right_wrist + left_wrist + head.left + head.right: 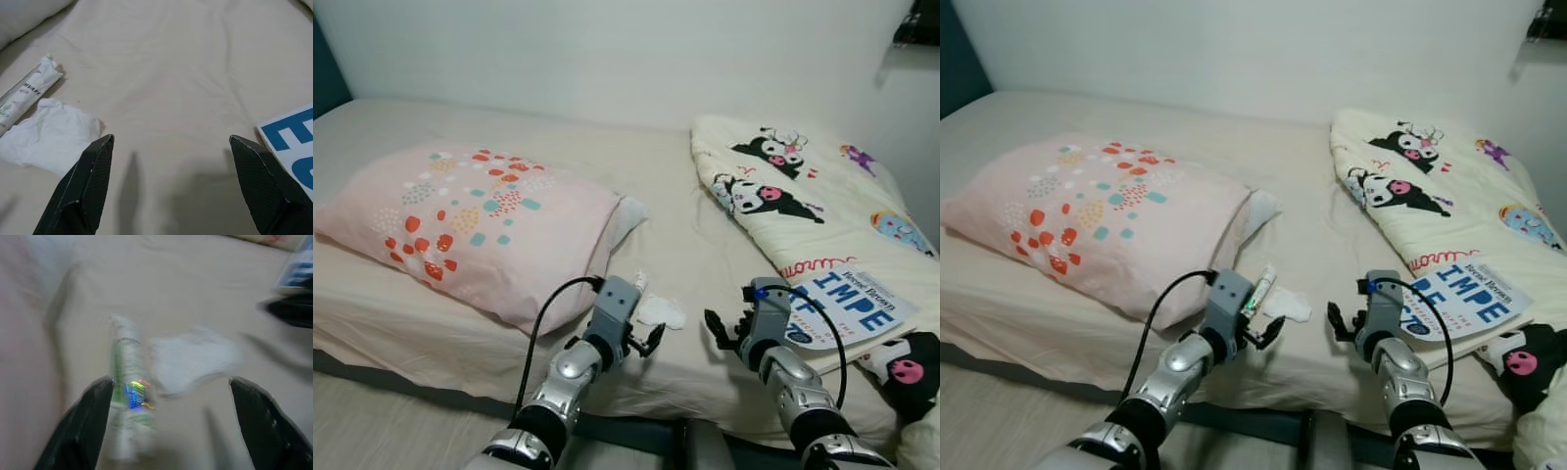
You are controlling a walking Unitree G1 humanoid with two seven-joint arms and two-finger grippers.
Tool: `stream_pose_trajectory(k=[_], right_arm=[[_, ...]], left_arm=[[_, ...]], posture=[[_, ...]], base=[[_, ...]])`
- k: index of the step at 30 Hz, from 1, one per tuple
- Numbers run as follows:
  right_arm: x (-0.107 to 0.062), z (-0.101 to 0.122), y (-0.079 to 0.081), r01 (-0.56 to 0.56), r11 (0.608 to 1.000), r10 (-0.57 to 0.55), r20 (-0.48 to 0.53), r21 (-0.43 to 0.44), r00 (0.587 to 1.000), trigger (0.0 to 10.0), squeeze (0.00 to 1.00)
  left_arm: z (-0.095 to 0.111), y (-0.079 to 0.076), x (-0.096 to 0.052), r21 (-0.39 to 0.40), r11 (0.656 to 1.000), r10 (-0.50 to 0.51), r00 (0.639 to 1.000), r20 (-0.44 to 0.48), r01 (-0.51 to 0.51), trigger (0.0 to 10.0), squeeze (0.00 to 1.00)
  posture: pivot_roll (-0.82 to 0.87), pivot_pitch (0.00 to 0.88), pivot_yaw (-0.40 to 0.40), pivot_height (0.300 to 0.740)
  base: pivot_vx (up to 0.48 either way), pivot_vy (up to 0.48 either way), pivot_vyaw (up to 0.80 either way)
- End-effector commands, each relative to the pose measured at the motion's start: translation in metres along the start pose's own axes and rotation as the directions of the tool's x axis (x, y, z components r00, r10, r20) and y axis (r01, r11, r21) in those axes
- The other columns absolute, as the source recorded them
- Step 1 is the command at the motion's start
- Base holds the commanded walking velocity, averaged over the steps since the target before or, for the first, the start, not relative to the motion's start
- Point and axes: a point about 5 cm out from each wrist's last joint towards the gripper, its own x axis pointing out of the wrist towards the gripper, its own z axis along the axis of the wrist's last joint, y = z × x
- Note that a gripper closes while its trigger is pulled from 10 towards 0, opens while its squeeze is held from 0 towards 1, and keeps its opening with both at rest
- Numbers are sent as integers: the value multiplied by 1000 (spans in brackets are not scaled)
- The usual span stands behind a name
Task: Clean up the room
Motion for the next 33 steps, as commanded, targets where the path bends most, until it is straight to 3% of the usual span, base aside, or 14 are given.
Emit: stream_pose_trajectory(k=[1, 3, 4, 10, 14, 16, 19, 23, 24, 29, 33], right_arm=[[-4, 0, -4, 9, 1000, -9, 22, 6, 1000, 10000, 0], [-5, 1, -5, 6, 1000, -6, 37, 7, 999, 10000, 0], [-8, 4, -4, -1, 1000, 1, 62, 6, 998, 10000, 0], [-14, 15, 2, -45, 999, 43, 127, 10, 991, 10000, 0], [-21, 26, 7, -72, 997, 67, 186, 25, 980, 10000, 0], [-25, 30, 8, -74, 997, 69, 205, 19, 976, 10000, 0], [-27, 33, 9, -75, 997, 69, 216, 20, 974, 10000, 0], [-37, 45, 10, -72, 997, 62, 254, 30, 965, 10000, 0], [-41, 52, 12, -75, 997, 67, 264, 24, 962, 10000, 0], [-46, 58, 14, -81, 997, 73, 269, 18, 960, 10000, 0], [-47, 69, 21, -103, 995, 96, 282, 9, 955, 10000, 0]], left_arm=[[4, -3, 6, 80, 995, 66, 997, -45, -63, 10000, 0], [2, 3, 7, 105, 988, 124, 990, -69, -117, 10000, 0], [0, 15, 6, 149, 969, 212, 972, -98, -197, 10000, 0], [-6, 24, 3, 197, 951, 267, 956, -123, -240, 10000, 0], [-11, 20, 1, 177, 960, 243, 960, -141, -217, 10000, 0], [-12, 13, 2, 101, 979, 190, 970, -150, -176, 10000, 0], [-12, 10, 3, 68, 985, 169, 974, -153, -160, 10000, 0], [-6, 6, 6, 84, 982, 177, 975, -133, -167, 10000, 0], [1, 10, 8, 102, 974, 215, 971, -108, -204, 10000, 0], [7, 16, 10, 123, 963, 251, 965, -78, -241, 10000, 0], [21, 29, 12, 186, 936, 300, 954, 15, -298, 10000, 0]], posture=[[-126, 38, -32, 485], [-134, 52, -30, 480], [-147, 67, -28, 471], [-173, 111, -23, 446], [-187, 137, -20, 436], [-196, 160, -21, 436], [-201, 175, -19, 436], [-220, 217, -21, 436], [-238, 250, -30, 436], [-239, 253, -32, 436], [-243, 278, -47, 436]], base=[[0, 0, 0], [0, 0, 0], [0, 0, 0], [0, 0, 0], [0, 0, 0], [0, 0, 0], [0, 0, 0], [0, 0, 0], [0, 0, 0], [0, 0, 0], [0, 0, 0]])
